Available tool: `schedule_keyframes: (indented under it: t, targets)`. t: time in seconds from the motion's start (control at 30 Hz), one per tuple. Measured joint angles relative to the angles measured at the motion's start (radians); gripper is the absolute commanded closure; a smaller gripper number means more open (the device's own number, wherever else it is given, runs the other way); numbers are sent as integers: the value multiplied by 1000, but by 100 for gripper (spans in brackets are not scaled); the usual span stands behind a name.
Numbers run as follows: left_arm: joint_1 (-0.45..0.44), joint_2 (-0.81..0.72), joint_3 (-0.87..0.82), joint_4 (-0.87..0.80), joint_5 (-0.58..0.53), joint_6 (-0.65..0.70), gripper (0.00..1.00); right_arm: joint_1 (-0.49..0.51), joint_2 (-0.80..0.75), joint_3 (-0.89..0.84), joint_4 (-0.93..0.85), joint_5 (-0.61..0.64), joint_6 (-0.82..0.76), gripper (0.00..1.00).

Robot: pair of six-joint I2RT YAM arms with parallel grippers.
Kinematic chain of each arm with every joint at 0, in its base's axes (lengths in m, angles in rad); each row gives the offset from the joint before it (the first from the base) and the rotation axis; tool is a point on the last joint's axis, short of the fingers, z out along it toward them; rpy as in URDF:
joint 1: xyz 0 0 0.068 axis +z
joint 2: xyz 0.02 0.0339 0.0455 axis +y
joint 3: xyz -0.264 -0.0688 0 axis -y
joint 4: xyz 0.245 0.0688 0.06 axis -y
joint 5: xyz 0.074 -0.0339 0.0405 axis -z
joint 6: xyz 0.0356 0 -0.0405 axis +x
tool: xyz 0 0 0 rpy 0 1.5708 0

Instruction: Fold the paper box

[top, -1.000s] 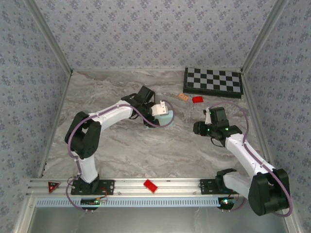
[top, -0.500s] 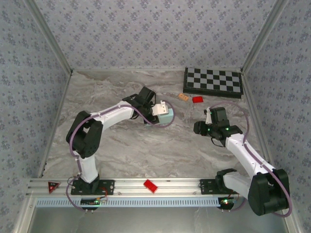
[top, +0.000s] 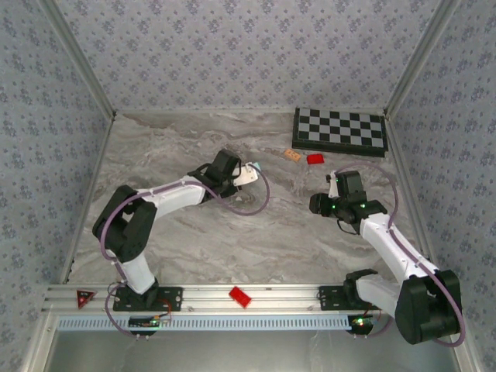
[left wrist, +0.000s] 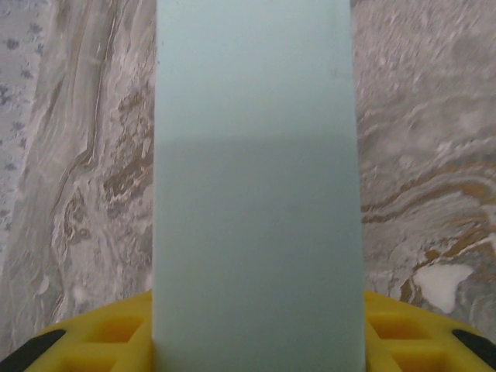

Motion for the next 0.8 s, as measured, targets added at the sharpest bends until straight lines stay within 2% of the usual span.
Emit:
schedule_keyframes:
  t: [0.33,0.6,0.8]
  targets:
    - [-50,0,-90,159,-172,26,54,-2,0,0,0,0,0,53]
    - [-96,23,-122,211,-241,42,46,-2,0,0,0,0,0,53]
    - [-119,42,-123,220,-251,34,34,-4,0,0,2,0,0,53]
